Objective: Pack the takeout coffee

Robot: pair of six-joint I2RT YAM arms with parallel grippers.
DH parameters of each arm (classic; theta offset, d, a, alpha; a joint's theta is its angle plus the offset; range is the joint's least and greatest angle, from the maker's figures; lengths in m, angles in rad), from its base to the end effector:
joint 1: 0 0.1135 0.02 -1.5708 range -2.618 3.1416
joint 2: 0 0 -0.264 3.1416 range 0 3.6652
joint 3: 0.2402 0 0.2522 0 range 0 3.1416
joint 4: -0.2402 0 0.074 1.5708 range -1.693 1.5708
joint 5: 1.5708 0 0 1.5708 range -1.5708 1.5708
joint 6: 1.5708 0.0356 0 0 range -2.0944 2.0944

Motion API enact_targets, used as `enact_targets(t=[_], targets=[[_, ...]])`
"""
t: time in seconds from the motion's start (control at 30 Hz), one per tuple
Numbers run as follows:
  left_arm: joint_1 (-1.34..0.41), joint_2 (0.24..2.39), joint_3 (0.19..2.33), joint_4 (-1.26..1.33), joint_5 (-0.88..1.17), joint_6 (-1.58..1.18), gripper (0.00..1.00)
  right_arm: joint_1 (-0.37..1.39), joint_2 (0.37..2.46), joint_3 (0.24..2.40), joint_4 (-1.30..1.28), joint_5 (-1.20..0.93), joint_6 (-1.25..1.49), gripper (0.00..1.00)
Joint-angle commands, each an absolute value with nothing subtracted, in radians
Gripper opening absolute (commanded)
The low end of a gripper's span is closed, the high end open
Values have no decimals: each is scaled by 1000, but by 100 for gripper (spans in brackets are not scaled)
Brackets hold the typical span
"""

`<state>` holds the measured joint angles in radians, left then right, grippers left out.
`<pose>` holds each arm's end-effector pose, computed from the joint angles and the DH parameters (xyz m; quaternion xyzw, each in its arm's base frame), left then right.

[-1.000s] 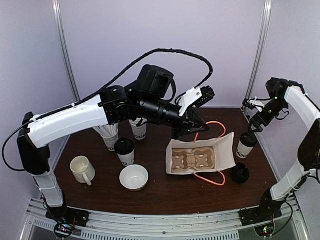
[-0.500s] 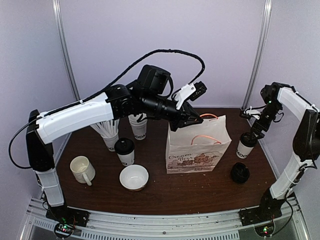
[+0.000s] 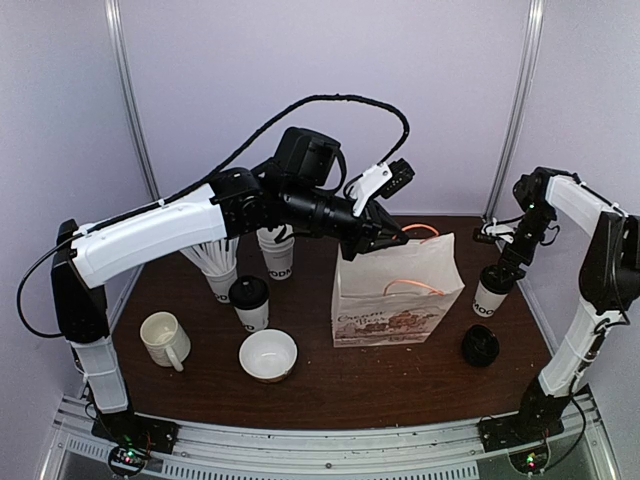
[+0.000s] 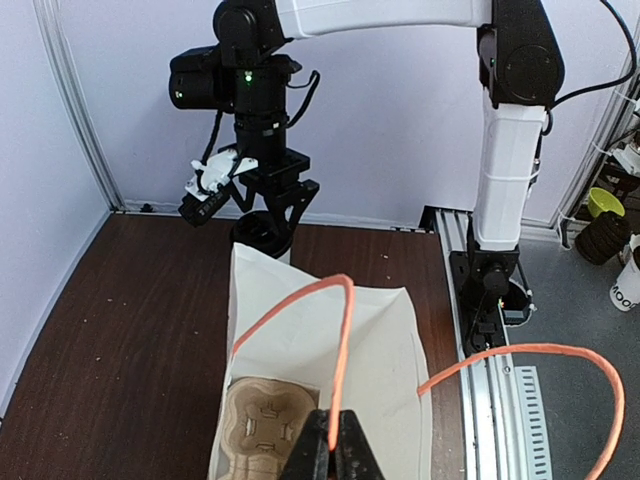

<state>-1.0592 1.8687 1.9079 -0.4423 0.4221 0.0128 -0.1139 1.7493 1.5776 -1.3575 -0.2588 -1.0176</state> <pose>0.2016 -0.3889 0.3937 0.5159 0.6424 -0.4207 0.3796 0.3219 -0.0277 0.2822 -0.4353 0.8908 0.0978 0.0866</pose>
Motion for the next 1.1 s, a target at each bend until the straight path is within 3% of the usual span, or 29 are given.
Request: enact_targets(t=[0.0, 0.87, 1.07], targets=[[-1054, 1870, 1936, -401, 444, 3, 0, -91, 1762, 1604, -1346, -222, -1044, 89], [-1052, 1881, 1939, -399, 457, 3, 0, -51, 1798, 1554, -1307, -143, -1064, 79], [-1051, 1879, 1945, -403, 454, 3, 0, -43, 1763, 1584, -1357, -150, -1037, 66]])
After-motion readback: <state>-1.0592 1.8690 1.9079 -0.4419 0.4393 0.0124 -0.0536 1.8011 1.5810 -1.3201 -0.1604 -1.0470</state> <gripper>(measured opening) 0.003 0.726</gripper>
